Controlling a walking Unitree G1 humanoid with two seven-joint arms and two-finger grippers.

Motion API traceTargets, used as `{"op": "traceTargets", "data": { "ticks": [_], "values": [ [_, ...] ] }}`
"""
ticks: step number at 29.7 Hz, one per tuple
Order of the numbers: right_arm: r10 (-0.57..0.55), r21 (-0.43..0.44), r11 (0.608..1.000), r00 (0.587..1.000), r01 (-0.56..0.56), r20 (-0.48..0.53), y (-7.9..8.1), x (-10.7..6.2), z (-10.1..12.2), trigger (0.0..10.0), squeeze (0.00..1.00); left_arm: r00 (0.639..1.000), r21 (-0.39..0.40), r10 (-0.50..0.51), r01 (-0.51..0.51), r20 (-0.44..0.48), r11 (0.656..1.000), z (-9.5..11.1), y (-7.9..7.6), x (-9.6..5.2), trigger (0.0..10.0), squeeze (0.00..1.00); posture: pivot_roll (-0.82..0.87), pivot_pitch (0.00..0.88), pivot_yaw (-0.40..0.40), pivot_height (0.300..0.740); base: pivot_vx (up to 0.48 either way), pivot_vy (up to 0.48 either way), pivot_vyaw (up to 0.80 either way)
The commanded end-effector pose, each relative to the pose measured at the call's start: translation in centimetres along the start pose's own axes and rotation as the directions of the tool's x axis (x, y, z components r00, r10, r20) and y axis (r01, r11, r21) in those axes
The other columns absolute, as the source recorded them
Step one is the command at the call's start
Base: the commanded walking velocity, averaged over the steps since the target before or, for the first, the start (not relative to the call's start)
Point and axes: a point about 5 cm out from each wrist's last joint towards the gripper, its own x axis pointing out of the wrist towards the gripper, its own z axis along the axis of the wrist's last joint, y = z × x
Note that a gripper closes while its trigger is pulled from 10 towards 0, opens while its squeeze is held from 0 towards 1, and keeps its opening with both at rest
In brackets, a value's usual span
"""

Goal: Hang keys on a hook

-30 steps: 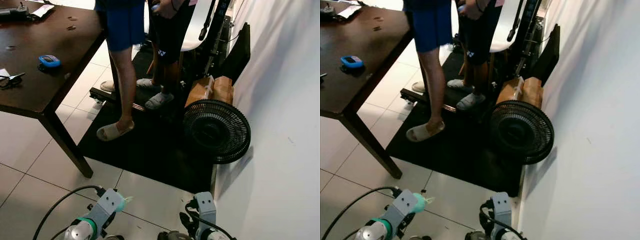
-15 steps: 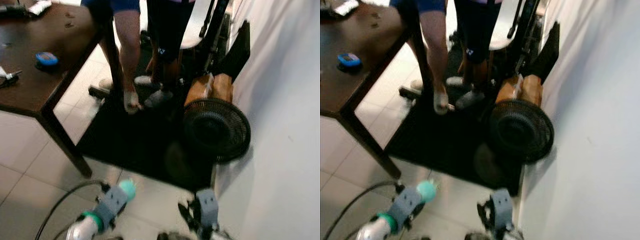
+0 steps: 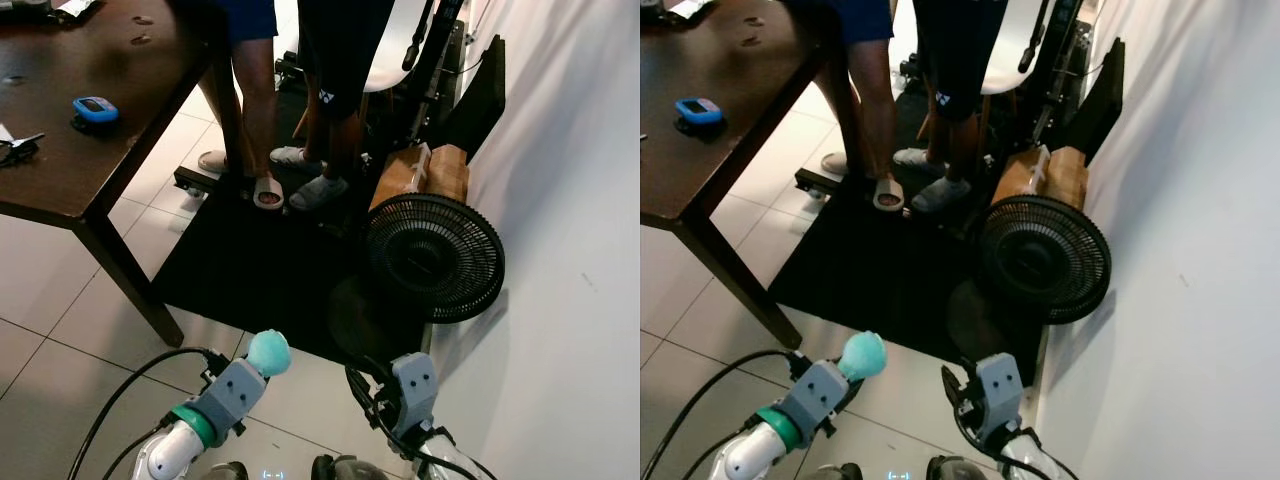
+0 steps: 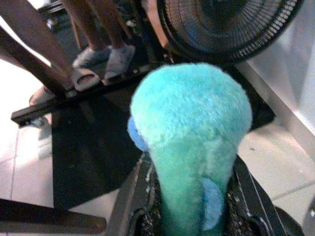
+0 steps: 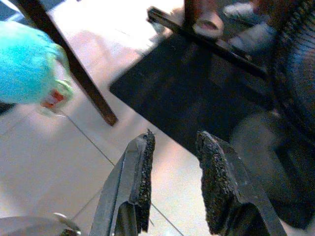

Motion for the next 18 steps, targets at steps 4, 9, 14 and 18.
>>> {"op": "traceTargets", "data": {
  "ticks": [4,9,14,18],
  "values": [
    [-0.006,-0.004,1.0,0.999,0.005,-0.039,0.16,-0.43,-0.84,10.0,0.0,1.0,-0.034,-0.002,0.001,-0.029,0.999,-0.2,-0.63,-0.21,10.0,0.0,-0.06,0.164,-0.007,0.74,0.0,0.0,0.0],
    [0.002,0.0,1.0,0.999,-0.002,-0.044,0.36,-0.13,-0.33,10.0,0.0,0.997,-0.057,0.013,-0.017,-0.074,0.998,-0.44,-0.48,-0.13,10.0,0.0,-0.06,0.154,-0.018,0.74,0.0,0.0,0.0],
    [0.003,-0.001,1.0,0.998,-0.003,-0.07,0.27,0.18,-0.38,10.0,0.0,0.995,-0.065,0.02,-0.026,-0.097,0.998,-0.69,-0.57,0.19,10.0,0.0,-0.06,0.148,-0.027,0.74,0.0,0.0,0.0],
    [-0.006,-0.002,1.0,0.996,0.006,-0.094,0.06,0.43,-0.66,10.0,0.0,0.994,-0.07,0.021,-0.028,-0.105,0.997,-0.76,-0.85,0.54,10.0,0.0,-0.05,0.141,-0.031,0.74,0.0,0.0,0.0]
  ]
}}
